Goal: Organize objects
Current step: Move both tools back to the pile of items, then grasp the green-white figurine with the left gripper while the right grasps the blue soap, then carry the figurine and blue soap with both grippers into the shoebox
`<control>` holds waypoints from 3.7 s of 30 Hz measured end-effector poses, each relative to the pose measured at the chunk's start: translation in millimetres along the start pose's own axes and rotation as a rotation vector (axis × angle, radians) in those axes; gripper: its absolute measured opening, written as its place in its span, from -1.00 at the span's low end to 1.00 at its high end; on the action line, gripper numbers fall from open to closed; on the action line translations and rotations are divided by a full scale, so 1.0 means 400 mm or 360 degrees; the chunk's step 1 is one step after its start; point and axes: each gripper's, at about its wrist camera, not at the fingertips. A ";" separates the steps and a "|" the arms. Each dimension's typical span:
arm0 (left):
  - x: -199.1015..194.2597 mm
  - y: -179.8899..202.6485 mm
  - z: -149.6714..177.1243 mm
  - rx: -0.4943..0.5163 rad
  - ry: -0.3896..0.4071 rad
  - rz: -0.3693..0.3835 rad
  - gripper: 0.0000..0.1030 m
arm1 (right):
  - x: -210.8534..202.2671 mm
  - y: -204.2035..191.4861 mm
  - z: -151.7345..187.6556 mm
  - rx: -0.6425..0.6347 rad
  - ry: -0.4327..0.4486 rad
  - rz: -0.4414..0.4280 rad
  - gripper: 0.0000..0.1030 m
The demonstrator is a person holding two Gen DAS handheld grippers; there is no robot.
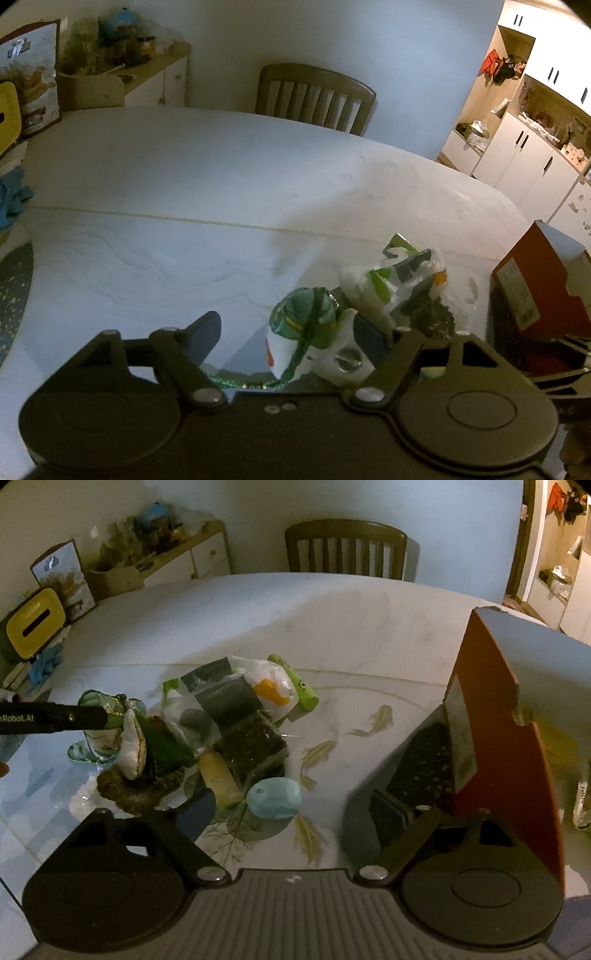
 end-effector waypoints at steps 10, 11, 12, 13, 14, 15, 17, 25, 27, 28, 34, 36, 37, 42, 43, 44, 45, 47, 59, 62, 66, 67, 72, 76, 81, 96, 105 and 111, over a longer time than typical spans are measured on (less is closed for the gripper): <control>0.025 -0.014 -0.002 -0.0027 -0.0043 0.0031 0.11 | 0.044 0.000 0.004 0.0017 -0.0063 -0.0016 0.33; 0.026 -0.016 0.000 -0.0034 -0.0049 0.0036 0.09 | 0.047 0.002 0.004 0.0022 -0.0067 -0.0020 0.30; 0.027 -0.018 0.001 -0.0041 -0.0051 0.0039 0.06 | 0.050 0.004 0.004 0.0032 -0.0072 -0.0023 0.28; 0.027 -0.021 0.001 -0.0047 -0.0053 0.0040 0.03 | 0.052 0.005 0.005 0.0043 -0.0077 -0.0029 0.23; 0.026 -0.023 0.002 -0.0054 -0.0053 0.0044 0.01 | 0.055 0.006 0.006 0.0052 -0.0083 -0.0037 0.20; 0.025 -0.025 0.002 -0.0060 -0.0053 0.0049 -0.01 | 0.057 0.007 0.006 0.0058 -0.0089 -0.0043 0.20; 0.024 -0.027 0.002 -0.0069 -0.0052 0.0058 -0.07 | 0.062 0.007 0.007 0.0065 -0.0097 -0.0055 0.17; 0.022 -0.031 0.001 -0.0104 -0.0050 0.0069 -0.30 | 0.069 0.004 0.006 0.0070 -0.0098 -0.0105 0.01; 0.020 -0.032 0.001 -0.0127 -0.0050 0.0065 -0.32 | 0.068 0.006 0.006 0.0086 -0.0097 -0.0124 -0.10; 0.019 -0.033 0.002 -0.0138 -0.0051 0.0063 -0.33 | 0.067 0.004 0.006 0.0090 -0.0097 -0.0134 -0.17; 0.001 -0.028 -0.001 -0.0146 -0.0049 0.0050 -0.35 | 0.062 -0.005 0.009 0.0063 -0.0077 -0.0123 -0.26; -0.010 -0.030 -0.006 -0.0165 -0.0036 0.0049 -0.35 | 0.059 -0.006 0.010 0.0061 -0.0068 -0.0116 -0.27; -0.017 -0.030 -0.009 -0.0177 -0.0029 0.0045 -0.36 | 0.056 -0.005 0.010 0.0061 -0.0063 -0.0113 -0.27; -0.057 -0.017 -0.033 -0.0215 0.0018 0.0065 -0.36 | 0.026 0.003 0.004 0.0082 -0.0028 -0.0118 -0.27; -0.066 -0.014 -0.040 -0.0222 0.0028 0.0073 -0.36 | 0.019 0.005 0.003 0.0084 -0.0022 -0.0117 -0.27; -0.074 -0.009 -0.046 -0.0225 0.0036 0.0076 -0.36 | 0.009 0.008 0.000 0.0089 -0.0013 -0.0118 -0.27; -0.083 -0.002 -0.054 -0.0230 0.0045 0.0086 -0.36 | 0.000 0.011 -0.002 0.0094 -0.0003 -0.0119 -0.27; -0.098 0.012 -0.067 -0.0235 0.0056 0.0114 -0.36 | -0.021 0.017 -0.008 0.0110 0.0015 -0.0121 -0.27; -0.174 0.174 -0.131 -0.0197 0.0036 0.0291 -0.36 | -0.198 0.080 -0.066 0.0192 0.0159 -0.0147 -0.27; -0.186 0.229 -0.146 -0.0174 0.0041 0.0349 -0.36 | -0.240 0.107 -0.081 0.0218 0.0198 -0.0147 -0.27; -0.190 0.301 -0.162 -0.0134 0.0047 0.0420 -0.36 | -0.288 0.144 -0.093 0.0225 0.0228 -0.0137 -0.27; -0.189 0.322 -0.165 -0.0121 0.0048 0.0432 -0.36 | -0.299 0.156 -0.096 0.0224 0.0236 -0.0132 -0.27; -0.176 0.424 -0.177 -0.0052 0.0044 0.0497 -0.36 | -0.343 0.212 -0.100 0.0227 0.0266 -0.0102 -0.27; -0.169 0.504 -0.180 -0.0025 0.0036 0.0564 -0.36 | -0.369 0.272 -0.103 0.0242 0.0286 -0.0071 -0.27; -0.159 0.609 -0.184 0.0039 0.0041 0.0643 -0.36 | -0.392 0.352 -0.106 0.0250 0.0301 -0.0017 -0.27; -0.065 0.851 -0.142 0.0169 -0.0033 0.0695 -0.36 | -0.390 0.602 -0.117 0.0262 0.0305 0.0128 -0.27; 0.052 0.928 -0.080 0.0219 -0.0152 0.0607 -0.36 | -0.298 0.720 -0.133 0.0195 0.0230 0.0179 -0.27; 0.128 0.978 -0.036 0.0300 -0.0224 0.0523 -0.36 | -0.220 0.761 -0.131 0.0140 0.0150 0.0161 -0.27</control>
Point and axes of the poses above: each gripper's, at about its wrist camera, not at the fingertips, and x roughly the way its jaws point, y to its right, z to its underside, and after that the axes turned 15 degrees about y, right-handed
